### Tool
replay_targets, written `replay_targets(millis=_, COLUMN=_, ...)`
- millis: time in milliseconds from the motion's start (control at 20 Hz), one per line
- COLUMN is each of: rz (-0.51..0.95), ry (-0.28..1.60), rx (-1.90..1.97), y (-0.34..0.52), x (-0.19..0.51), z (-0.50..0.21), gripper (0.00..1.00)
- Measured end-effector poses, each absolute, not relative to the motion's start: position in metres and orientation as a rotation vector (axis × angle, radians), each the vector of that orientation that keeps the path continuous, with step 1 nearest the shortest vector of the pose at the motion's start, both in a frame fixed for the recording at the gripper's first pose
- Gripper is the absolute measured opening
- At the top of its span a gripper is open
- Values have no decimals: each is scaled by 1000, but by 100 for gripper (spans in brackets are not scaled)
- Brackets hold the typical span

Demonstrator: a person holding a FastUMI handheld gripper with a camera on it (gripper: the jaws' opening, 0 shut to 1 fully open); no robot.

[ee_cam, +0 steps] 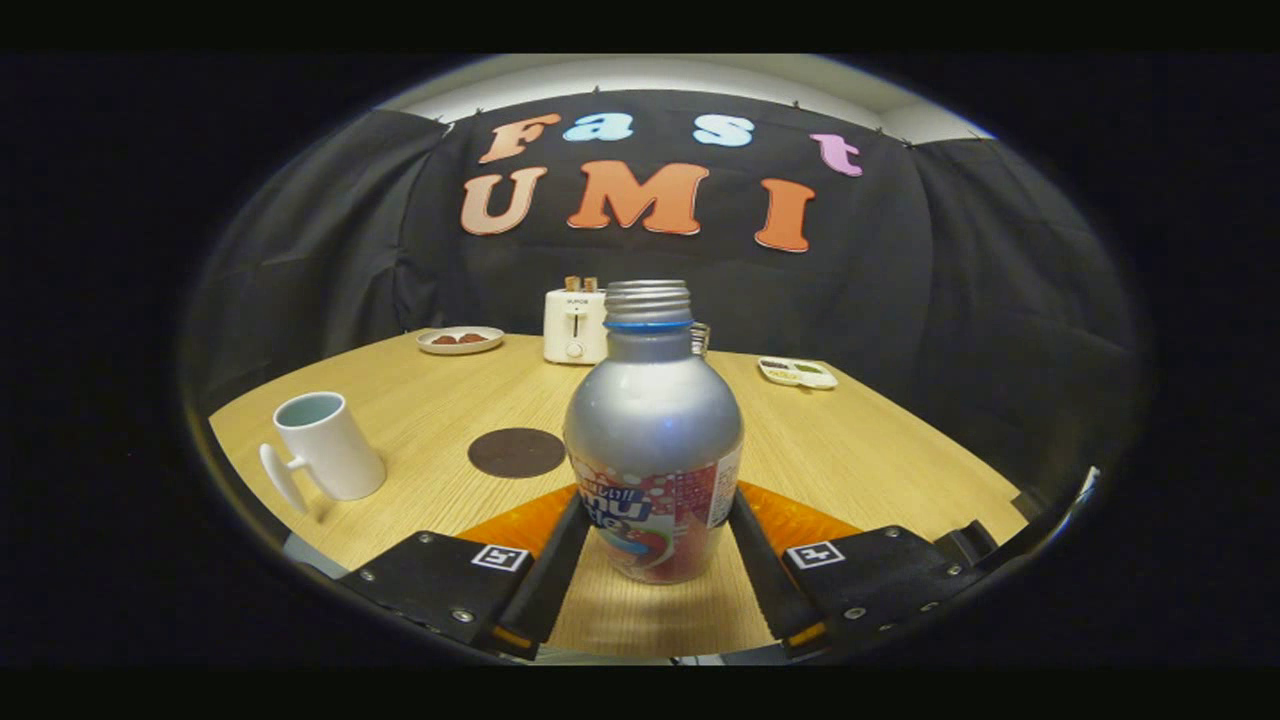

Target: Take the bottle from table, then pour the juice into the cup, finally place the bottle on the coaster

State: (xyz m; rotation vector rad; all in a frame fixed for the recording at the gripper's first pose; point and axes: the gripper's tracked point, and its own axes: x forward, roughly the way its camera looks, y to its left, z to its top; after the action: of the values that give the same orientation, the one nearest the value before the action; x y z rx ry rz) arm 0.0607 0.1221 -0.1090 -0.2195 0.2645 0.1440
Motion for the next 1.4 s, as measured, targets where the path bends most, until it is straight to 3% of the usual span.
replay_targets(millis=600, rz=191, ry=162, rx=-446, y=183, x=59, z=-64, gripper=78)
replay_targets(millis=1400, rz=247, ry=107, rx=-828, y=249, x=59, z=-63, gripper=78)
